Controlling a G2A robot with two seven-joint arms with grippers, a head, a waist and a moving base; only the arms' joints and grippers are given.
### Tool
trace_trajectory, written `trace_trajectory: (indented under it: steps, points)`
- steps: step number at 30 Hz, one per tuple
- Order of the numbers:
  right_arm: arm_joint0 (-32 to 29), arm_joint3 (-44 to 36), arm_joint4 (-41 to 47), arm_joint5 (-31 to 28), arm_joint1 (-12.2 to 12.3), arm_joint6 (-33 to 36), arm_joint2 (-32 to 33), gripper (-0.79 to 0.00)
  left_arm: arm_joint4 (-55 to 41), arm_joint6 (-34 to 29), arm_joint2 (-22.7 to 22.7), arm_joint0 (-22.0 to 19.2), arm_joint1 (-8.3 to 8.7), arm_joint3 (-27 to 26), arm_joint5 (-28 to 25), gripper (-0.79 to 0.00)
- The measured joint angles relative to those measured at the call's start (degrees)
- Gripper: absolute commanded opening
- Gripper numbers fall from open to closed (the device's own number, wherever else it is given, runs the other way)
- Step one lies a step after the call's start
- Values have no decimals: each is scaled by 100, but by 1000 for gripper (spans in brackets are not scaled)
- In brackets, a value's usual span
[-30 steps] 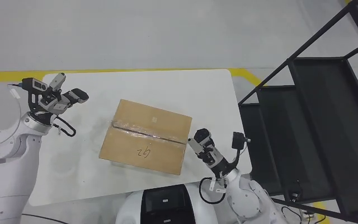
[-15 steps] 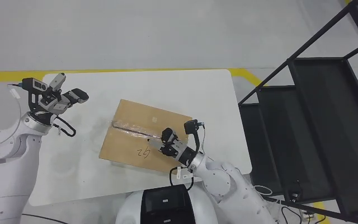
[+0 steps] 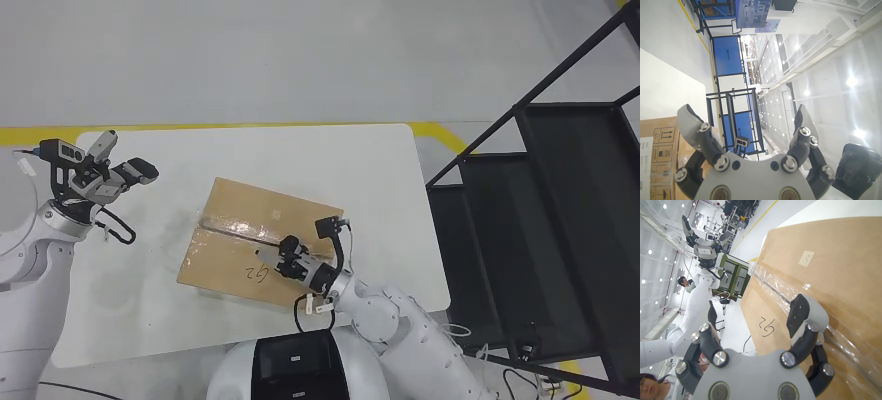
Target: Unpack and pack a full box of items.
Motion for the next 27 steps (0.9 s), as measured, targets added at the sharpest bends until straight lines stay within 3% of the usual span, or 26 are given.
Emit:
trace_trajectory:
  steps: [5, 13, 17, 22, 27]
  points:
    - [-240, -267, -44, -93, 45, -149, 137, 0, 0, 0, 0, 0, 0, 0, 0, 0]
    - [-1004, -842, -132, -759, 174, -840, 705, 0, 0, 0, 0, 0, 0, 0, 0, 0]
    - [-1453, -926, -334, -1029, 216, -1678, 1093, 0, 0, 0, 0, 0, 0, 0, 0, 0]
    - [-2069, -832, -662, -1464, 220, -3290, 1524, 0, 0, 0, 0, 0, 0, 0, 0, 0]
    - [-2116, -608, -664, -1819, 207, -3815, 1580, -1, 0, 0, 0, 0, 0, 0, 0, 0]
